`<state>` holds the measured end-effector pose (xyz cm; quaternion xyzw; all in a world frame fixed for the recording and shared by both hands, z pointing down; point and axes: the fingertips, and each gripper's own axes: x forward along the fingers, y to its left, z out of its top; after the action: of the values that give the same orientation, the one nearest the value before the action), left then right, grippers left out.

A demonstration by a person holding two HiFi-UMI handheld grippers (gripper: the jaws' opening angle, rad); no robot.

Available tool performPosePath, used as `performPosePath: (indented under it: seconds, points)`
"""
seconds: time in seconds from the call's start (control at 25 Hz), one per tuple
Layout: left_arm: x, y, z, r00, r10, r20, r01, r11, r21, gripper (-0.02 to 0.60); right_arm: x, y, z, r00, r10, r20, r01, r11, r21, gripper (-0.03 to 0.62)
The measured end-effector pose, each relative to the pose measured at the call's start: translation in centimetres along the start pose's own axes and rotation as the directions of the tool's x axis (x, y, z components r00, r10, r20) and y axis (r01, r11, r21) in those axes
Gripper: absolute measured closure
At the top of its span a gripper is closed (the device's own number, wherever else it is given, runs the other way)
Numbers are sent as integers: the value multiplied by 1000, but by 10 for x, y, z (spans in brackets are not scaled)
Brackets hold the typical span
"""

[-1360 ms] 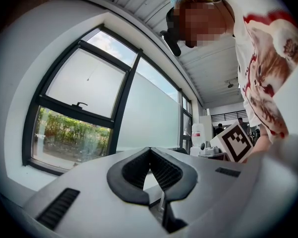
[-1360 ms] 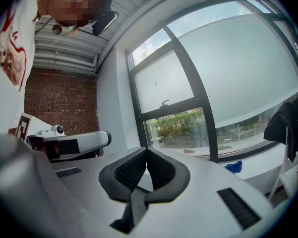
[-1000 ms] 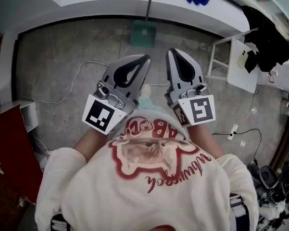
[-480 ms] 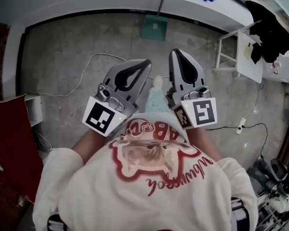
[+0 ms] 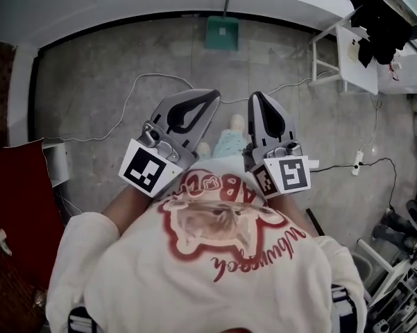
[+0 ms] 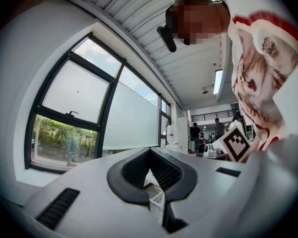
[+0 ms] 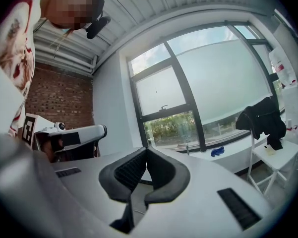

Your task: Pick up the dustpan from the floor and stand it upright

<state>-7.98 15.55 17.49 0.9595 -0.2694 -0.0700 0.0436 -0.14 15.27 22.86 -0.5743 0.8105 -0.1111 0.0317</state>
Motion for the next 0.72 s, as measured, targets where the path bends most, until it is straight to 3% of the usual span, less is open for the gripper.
performPosePath:
  seconds: [0.4,0.72]
  points:
    - [-7,-31,8,998,64,10,-64,997,35,563,-14,7,28,994,91,55,-89,996,-26,569]
    - [28,-94,5,986,152,62,-154,987,35,563,-76,-29,52,983,174,59,-168,981,-93,569]
